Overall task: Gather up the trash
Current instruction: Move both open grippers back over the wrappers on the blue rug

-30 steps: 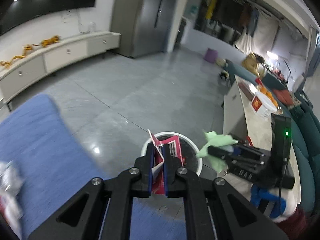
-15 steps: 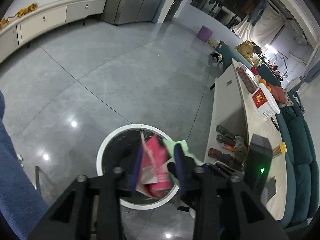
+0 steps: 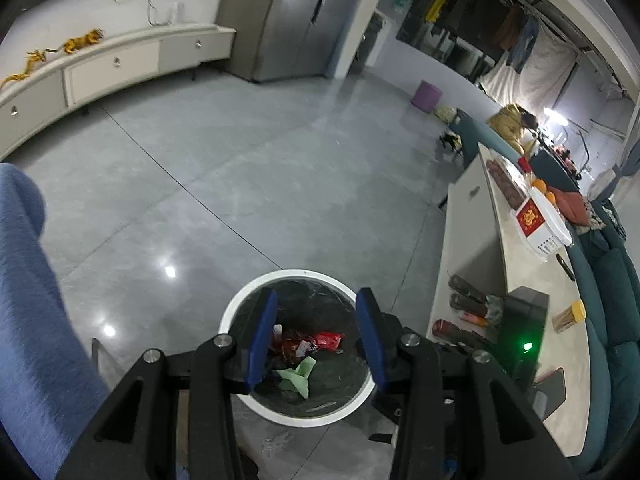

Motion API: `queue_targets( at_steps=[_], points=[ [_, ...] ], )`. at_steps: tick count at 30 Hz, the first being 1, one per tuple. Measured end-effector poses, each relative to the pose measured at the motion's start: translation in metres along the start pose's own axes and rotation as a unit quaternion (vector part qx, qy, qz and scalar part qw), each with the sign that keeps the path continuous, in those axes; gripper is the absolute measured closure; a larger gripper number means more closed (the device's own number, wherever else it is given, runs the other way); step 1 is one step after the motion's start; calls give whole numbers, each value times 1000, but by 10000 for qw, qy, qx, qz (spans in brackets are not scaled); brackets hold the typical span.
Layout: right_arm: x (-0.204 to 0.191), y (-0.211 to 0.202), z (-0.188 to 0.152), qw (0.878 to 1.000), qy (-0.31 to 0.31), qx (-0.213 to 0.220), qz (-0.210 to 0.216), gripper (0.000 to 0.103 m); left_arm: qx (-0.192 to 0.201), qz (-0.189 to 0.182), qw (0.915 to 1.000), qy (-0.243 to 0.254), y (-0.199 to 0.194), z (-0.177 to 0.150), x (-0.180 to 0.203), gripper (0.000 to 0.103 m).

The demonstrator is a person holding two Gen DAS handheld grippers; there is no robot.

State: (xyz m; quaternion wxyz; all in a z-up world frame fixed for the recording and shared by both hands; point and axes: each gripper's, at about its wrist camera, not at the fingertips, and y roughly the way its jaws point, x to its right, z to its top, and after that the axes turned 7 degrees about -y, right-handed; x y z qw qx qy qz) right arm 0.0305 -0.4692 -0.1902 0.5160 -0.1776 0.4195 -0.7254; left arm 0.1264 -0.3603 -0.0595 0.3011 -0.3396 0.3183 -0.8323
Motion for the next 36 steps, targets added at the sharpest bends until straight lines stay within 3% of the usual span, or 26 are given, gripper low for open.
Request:
queue_targets(
  at_steps=[7, 12, 16, 23, 36],
  points=[
    [-23, -41, -5, 9994, -40, 338, -33, 48, 699, 445, 9965, 110, -63, -19, -2, 64],
    [-46, -78, -7, 9976, -247, 638, -60, 47, 1346, 992, 9858, 139, -112, -38, -4, 63],
    [-68, -110, -7, 9942, -478, 957, -83, 45, 1751, 1294, 9759, 124, -150, -53, -10, 50],
    [-102, -150, -11, 9877, -824, 1331, 24, 44, 2152, 1550, 9641, 99, -203, -74, -20, 47],
    [-151, -181, -24, 9787, -1331, 1560, 100, 41, 2621, 1731, 9493, -137, -276, -104, -42, 45]
  ],
)
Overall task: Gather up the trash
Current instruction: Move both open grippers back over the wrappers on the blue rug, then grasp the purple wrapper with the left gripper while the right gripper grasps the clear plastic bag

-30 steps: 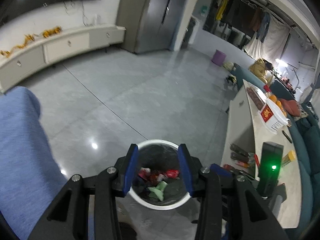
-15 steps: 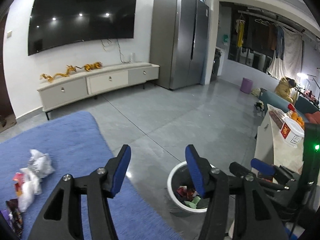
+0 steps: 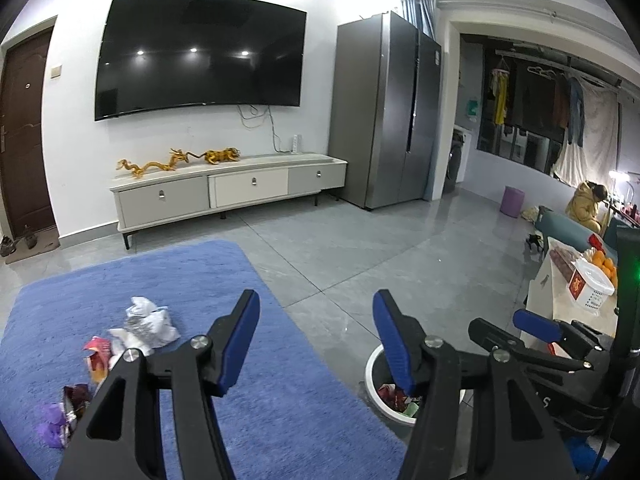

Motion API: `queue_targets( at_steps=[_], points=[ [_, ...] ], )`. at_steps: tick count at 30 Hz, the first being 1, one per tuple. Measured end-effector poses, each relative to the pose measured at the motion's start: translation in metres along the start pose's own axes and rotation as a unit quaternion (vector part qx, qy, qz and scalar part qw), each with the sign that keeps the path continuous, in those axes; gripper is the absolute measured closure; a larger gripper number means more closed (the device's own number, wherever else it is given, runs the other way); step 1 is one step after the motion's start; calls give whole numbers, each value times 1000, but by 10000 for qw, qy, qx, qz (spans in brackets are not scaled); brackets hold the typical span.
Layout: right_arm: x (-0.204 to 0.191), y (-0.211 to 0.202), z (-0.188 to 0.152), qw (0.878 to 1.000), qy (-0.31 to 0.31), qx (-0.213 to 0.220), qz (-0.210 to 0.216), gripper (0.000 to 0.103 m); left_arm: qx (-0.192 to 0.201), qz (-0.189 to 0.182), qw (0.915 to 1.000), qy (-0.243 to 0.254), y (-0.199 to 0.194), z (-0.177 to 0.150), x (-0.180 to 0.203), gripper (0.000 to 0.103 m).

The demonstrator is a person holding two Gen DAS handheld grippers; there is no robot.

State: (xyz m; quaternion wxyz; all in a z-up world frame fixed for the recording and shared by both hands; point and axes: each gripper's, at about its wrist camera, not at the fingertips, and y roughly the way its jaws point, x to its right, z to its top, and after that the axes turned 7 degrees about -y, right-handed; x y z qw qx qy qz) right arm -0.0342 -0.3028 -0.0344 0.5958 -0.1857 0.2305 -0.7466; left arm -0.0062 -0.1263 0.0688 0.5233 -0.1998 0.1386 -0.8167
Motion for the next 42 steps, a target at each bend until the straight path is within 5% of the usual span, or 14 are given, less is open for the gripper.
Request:
queue_targets(
  at_steps=[4, 9, 22, 31, 42],
  points=[
    [-15, -5, 1, 9999, -166, 41, -2, 35, 119, 73, 9999, -93, -13, 1, -16, 34],
    [-37, -11, 4, 9996, -285, 73, -5, 31, 213, 132, 9994, -239, -25, 1, -39, 34],
    [-102, -13, 12, 9975, -659, 260, 75, 1, 512, 346, 9961, -633, -49, -9, -109, 34],
    [-150, -5, 13, 9927, -852, 498, 692, 0, 160, 610, 9949, -784, -56, -25, -175, 33],
    [-205, 25, 1, 9788, -1274, -205, 1590, 0, -622, 1300, 9846, -988, -63, -69, -284, 34]
  ],
)
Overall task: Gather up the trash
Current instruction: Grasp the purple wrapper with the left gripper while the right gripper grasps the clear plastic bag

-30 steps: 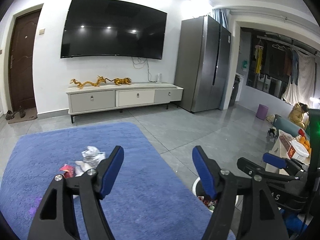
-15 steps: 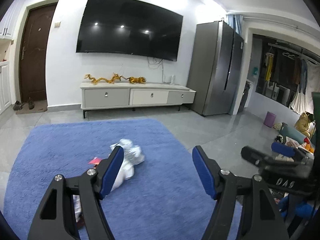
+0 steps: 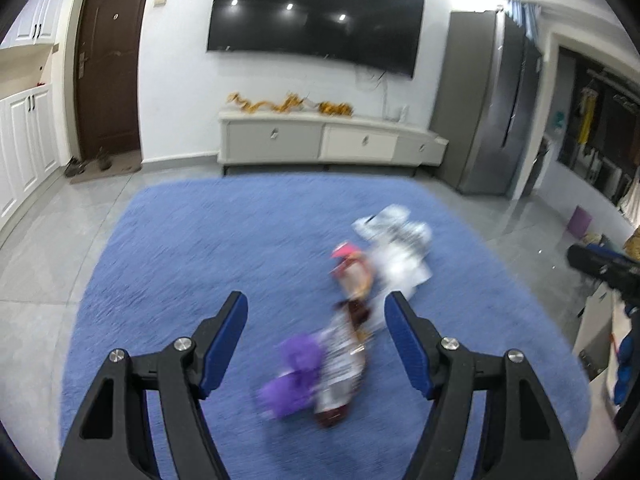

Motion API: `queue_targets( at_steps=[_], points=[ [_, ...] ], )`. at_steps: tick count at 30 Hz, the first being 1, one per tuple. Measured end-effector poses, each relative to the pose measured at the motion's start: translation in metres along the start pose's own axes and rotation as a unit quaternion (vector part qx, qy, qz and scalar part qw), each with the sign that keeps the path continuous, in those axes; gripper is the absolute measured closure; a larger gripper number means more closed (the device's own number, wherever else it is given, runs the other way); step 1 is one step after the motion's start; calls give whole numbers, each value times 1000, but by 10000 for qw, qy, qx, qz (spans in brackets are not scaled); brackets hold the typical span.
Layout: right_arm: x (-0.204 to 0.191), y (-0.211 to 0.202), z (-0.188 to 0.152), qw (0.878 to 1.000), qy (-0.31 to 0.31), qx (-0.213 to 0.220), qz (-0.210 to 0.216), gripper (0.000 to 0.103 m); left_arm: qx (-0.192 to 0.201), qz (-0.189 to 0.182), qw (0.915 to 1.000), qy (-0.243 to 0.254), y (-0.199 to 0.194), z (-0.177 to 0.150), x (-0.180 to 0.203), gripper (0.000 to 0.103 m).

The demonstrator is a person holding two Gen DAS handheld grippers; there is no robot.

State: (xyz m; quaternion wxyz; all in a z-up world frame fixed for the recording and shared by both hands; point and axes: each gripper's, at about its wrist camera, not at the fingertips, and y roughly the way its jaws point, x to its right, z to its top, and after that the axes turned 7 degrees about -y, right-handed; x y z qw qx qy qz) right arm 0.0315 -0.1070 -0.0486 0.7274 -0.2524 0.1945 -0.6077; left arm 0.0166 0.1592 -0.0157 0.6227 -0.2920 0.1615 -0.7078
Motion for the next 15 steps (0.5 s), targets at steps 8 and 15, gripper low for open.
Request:
queue_targets(
  at_steps=[8, 15],
  points=[
    [-34, 33, -2, 9939, -37, -387, 1033, 22, -676, -268, 9973, 76, 30, -17, -24, 40],
    [-37, 65, 4, 9888, 116, -672, 1331, 43, -1049, -533, 9931, 26, 52, -24, -21, 65]
  ],
)
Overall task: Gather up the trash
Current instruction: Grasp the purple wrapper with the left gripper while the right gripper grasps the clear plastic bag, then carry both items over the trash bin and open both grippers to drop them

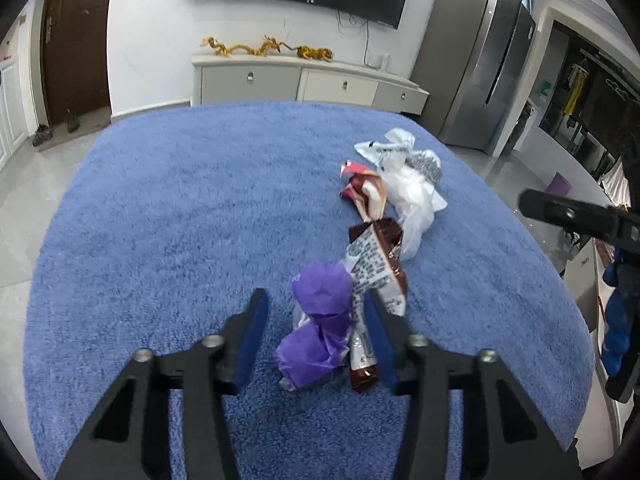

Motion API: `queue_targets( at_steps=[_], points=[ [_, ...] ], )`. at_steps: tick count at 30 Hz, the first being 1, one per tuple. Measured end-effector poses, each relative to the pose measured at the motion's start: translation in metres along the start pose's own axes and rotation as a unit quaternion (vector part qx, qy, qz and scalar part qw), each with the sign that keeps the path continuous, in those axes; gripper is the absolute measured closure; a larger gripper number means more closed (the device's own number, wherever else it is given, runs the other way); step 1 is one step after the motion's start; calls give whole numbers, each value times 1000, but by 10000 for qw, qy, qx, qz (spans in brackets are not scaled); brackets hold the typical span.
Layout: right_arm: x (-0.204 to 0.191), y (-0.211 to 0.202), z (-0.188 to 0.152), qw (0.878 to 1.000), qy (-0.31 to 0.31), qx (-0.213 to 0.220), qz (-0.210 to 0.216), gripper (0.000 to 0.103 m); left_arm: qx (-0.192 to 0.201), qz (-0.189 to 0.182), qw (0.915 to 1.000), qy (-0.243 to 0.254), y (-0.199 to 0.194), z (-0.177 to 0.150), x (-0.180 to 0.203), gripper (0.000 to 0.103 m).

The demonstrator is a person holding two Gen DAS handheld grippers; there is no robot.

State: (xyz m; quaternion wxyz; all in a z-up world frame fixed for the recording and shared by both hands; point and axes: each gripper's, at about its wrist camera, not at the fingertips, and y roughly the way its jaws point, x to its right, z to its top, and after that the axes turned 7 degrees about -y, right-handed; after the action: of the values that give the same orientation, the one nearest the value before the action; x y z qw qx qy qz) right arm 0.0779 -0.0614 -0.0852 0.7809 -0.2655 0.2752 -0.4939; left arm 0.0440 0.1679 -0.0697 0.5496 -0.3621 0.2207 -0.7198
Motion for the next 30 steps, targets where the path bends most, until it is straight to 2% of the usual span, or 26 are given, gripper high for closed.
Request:
queue_targets(
  at_steps=[2, 8, 12, 15, 16, 19, 26, 30],
  points=[
    [3, 15, 2, 9997, 130, -129, 166, 47, -84, -70, 9999, -130, 6, -1, -6, 71],
    [5, 54, 5, 9966, 401, -477, 544, 53, -94, -309, 9987, -406, 7, 1, -17, 73],
    [8, 76, 7, 9926, 669, -609, 805, 56, 62, -279, 9985, -458, -3, -1, -19, 73],
    [12, 84, 9, 9902, 842, -620, 924, 64, 205, -208, 9985, -455, -10, -1, -19, 73],
    [13, 84, 10, 9900, 851, -616, 942, 71, 239, -174, 9986, -447, -12, -1, -19, 73],
    [17, 78, 10, 9886, 899, -561, 1073, 79, 327, -130, 9983, -454, -20, 0, -17, 74],
    [19, 41, 4, 9873, 763, -303, 1359, 80, 570, -103, 9976, -388, -49, 3, -4, 74],
    [23, 7, -2, 9879, 674, -42, 1394, 80, 700, -157, 9973, -182, -64, 7, 18, 74]
  ],
)
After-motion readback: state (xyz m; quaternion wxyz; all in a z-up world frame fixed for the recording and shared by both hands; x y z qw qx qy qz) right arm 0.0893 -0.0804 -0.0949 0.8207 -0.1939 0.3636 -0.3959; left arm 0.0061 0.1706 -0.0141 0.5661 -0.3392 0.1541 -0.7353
